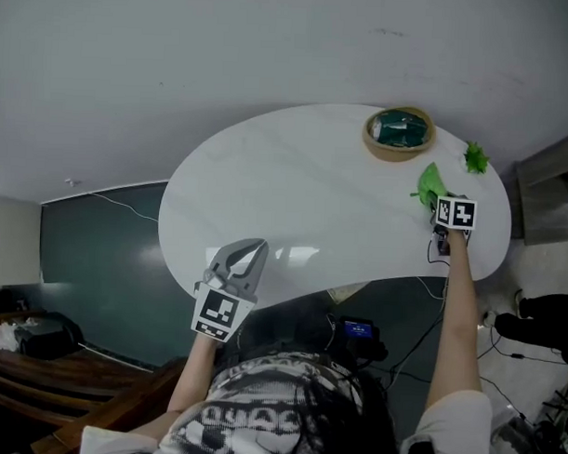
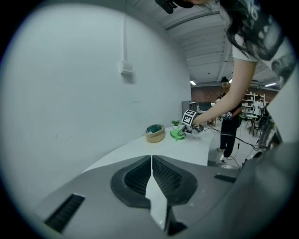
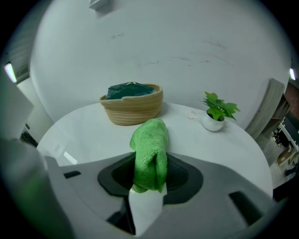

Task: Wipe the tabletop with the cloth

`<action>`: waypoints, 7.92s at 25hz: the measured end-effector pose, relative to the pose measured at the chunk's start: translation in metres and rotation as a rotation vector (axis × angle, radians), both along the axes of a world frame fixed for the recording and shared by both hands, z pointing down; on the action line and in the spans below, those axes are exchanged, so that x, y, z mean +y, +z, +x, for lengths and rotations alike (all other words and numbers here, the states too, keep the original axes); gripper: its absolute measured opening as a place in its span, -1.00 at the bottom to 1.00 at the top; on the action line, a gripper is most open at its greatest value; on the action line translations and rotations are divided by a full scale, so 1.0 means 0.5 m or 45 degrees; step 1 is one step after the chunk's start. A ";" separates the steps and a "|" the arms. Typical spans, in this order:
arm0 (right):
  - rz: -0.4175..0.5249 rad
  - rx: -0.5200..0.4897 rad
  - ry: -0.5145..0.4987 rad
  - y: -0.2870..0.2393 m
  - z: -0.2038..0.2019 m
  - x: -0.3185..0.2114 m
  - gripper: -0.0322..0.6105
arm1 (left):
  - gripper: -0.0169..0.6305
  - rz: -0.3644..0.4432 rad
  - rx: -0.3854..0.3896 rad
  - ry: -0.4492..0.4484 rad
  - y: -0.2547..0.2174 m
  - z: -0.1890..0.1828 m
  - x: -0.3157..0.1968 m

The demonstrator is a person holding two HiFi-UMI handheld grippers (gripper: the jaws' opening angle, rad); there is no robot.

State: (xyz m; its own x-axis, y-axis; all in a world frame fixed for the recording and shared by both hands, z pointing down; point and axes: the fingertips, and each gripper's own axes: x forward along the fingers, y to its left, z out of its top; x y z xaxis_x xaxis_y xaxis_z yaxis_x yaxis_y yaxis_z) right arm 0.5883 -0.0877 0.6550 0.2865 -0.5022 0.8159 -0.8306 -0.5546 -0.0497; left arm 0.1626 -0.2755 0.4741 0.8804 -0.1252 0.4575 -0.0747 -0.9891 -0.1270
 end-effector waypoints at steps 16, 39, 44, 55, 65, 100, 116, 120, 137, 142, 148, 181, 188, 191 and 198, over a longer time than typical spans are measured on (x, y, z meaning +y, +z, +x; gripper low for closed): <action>0.308 -0.057 -0.402 -0.139 -0.553 -0.428 -0.46 | -0.92 0.027 0.100 -0.225 -0.035 -0.356 -0.160; 0.229 -0.343 -0.889 0.000 -1.357 -0.702 -0.46 | -0.92 -0.006 0.094 -0.406 -0.001 -0.721 -0.202; 0.142 -0.265 -0.844 0.043 -1.313 -0.655 -0.46 | -0.92 -0.033 0.104 -0.371 0.012 -0.719 -0.192; 0.117 -0.238 -0.730 0.044 -1.187 -0.586 -0.45 | -0.92 -0.041 0.113 -0.172 0.004 -0.615 -0.151; 0.127 -0.236 -0.629 0.047 -0.988 -0.501 -0.45 | -0.92 -0.037 0.112 -0.088 -0.002 -0.457 -0.096; -0.004 -0.065 -0.085 0.048 0.045 0.264 -0.44 | -0.92 0.004 0.062 0.030 0.004 0.200 0.285; 0.170 -0.155 0.182 0.023 0.072 0.290 -0.45 | -0.92 -0.008 0.027 -0.011 0.021 0.151 0.299; 0.224 -0.163 0.091 -0.011 0.000 0.235 -0.45 | -0.92 -0.024 0.015 -0.046 0.033 0.100 0.291; 0.335 -0.308 -0.518 -0.077 -0.658 -0.181 -0.45 | -0.92 -0.031 0.027 -0.299 0.033 -0.258 0.154; 0.324 -0.370 -0.682 -0.076 -0.900 -0.277 -0.45 | -0.92 -0.016 0.025 -0.381 0.032 -0.395 0.102; 0.331 -0.512 -0.852 -0.065 -1.197 -0.344 -0.45 | -0.92 -0.020 -0.011 -0.499 0.053 -0.553 0.054; 0.130 -0.418 -0.425 0.059 -0.915 -0.120 -0.45 | -0.92 -0.028 0.061 -0.167 0.032 -0.365 0.174; 0.113 -0.349 -0.324 0.058 -0.691 0.015 -0.45 | -0.92 -0.024 0.044 -0.088 0.029 -0.200 0.272; 0.110 -0.331 -0.292 0.057 -0.608 0.079 -0.45 | -0.92 -0.028 0.042 -0.065 0.023 -0.136 0.319; 0.122 -0.306 -0.229 0.054 -0.435 0.198 -0.45 | -0.92 -0.002 0.042 -0.034 0.008 -0.007 0.401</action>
State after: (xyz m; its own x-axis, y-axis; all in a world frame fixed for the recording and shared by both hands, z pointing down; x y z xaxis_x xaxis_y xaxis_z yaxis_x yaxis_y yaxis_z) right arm 0.3710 0.0116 0.6818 -0.0092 -0.6050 0.7962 -0.8732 -0.3831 -0.3012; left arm 0.1589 -0.0748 0.4782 0.8912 -0.1480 0.4288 -0.1050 -0.9869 -0.1224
